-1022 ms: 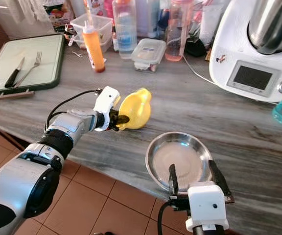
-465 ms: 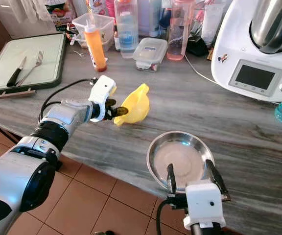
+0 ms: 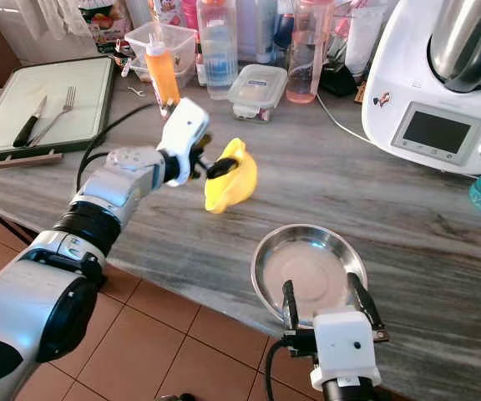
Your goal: Setting the table
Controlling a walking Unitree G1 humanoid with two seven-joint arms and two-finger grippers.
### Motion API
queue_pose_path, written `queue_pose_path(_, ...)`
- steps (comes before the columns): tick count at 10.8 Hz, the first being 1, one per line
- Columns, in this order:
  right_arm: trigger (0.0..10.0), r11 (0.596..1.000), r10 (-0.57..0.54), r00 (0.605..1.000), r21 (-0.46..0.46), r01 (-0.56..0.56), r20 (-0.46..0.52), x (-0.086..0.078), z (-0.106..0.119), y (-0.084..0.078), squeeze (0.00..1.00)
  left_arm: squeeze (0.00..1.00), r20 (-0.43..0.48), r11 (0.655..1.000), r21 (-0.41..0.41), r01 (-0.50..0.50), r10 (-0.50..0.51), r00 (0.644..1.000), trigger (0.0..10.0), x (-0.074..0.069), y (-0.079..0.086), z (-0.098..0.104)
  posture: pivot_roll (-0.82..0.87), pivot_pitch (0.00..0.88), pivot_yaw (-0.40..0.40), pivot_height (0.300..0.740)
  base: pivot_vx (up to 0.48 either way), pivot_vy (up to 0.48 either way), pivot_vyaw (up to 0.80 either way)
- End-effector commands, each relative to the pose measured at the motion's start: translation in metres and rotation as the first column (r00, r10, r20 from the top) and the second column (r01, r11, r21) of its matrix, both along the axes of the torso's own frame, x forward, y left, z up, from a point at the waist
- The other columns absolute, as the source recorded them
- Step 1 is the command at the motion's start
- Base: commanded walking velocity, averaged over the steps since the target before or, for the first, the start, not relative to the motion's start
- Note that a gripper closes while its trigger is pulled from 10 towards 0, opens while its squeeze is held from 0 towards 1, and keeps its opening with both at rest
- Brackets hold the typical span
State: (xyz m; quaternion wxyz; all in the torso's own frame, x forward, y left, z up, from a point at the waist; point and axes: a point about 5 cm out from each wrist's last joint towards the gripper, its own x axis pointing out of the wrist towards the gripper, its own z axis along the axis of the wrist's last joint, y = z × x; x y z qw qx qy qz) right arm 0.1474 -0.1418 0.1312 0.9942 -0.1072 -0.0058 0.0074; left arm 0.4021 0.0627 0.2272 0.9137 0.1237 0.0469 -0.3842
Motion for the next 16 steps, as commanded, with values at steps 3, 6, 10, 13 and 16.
queue_pose_path(3,10.0,1.000,0.007,1.000,0.014,-0.006,-0.006,0.000,-0.002,0.002,0.00,1.00,0.050,0.996,-0.003,0.087,-0.087,0.995,10.0,-0.005,-0.011,0.007,0.00,0.126,0.060,0.740,0.000,0.000,0.00)
queue_pose_path(6,10.0,1.000,0.011,1.000,0.016,-0.011,-0.006,0.001,-0.004,0.003,0.00,1.00,0.073,0.996,-0.020,0.082,-0.080,0.994,10.0,-0.004,-0.010,0.011,0.01,0.127,0.057,0.740,0.000,0.000,0.00)
queue_pose_path(10,10.0,1.000,0.019,1.000,0.012,-0.018,-0.005,0.002,-0.004,0.003,0.00,1.00,-0.025,1.000,0.026,0.002,-0.001,1.000,10.0,-0.003,-0.003,-0.013,0.01,0.128,0.052,0.740,0.000,0.000,0.00)
queue_pose_path(13,10.0,1.000,0.017,1.000,0.011,-0.017,-0.004,0.002,-0.004,0.004,0.00,1.00,-0.099,0.995,0.021,-0.095,0.097,0.990,10.0,0.000,0.002,-0.022,0.00,0.126,0.058,0.740,0.000,0.000,0.00)
queue_pose_path(16,10.0,1.000,0.021,1.000,0.009,-0.021,-0.002,0.003,-0.004,0.004,0.00,1.00,-0.195,0.989,0.014,-0.149,0.149,0.969,10.0,0.001,0.006,-0.029,0.01,0.120,0.058,0.740,0.000,0.000,0.00)
